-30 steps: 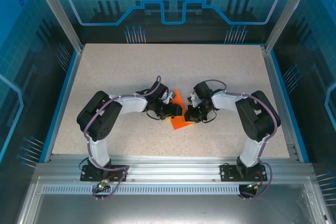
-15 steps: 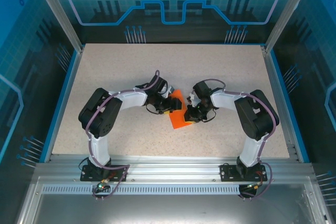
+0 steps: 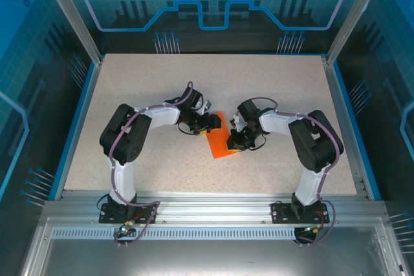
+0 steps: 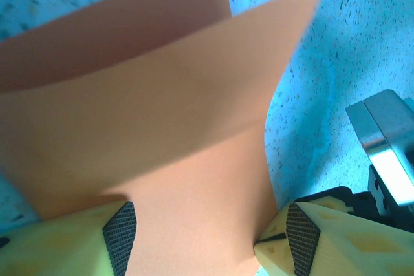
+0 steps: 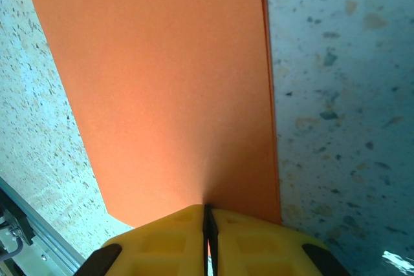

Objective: Fold a paper plane with a square sheet of paper (fold left side to right side)

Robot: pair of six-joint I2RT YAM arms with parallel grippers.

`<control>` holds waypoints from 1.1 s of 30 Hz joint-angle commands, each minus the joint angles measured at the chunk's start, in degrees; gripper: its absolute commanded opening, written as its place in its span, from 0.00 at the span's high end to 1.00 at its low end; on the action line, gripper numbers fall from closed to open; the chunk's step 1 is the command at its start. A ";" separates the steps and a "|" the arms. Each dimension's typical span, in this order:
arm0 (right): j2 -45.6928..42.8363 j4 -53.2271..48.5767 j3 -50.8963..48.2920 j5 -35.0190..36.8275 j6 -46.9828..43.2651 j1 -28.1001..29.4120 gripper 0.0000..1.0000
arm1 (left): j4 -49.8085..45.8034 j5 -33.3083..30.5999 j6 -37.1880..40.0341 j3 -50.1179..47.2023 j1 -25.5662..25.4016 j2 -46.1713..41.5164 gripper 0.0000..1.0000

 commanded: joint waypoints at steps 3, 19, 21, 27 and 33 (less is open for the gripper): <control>4.11 -3.62 -1.38 8.41 -1.07 0.28 0.88 | -2.28 -2.55 2.82 2.48 2.80 3.19 0.32; 3.91 -3.58 -1.99 7.79 -1.20 0.35 0.88 | -6.89 -2.07 4.98 14.25 8.10 10.92 0.32; 3.83 -3.48 -2.08 7.74 -1.05 0.32 0.88 | -7.87 -1.97 5.31 16.61 8.20 12.12 0.31; 3.65 -2.55 -2.26 6.20 -0.36 0.35 0.88 | -9.29 -2.41 5.58 20.46 9.06 14.61 0.31; 0.24 3.83 -2.88 0.47 1.44 0.35 0.86 | -10.66 -1.73 7.15 19.22 11.04 8.08 0.30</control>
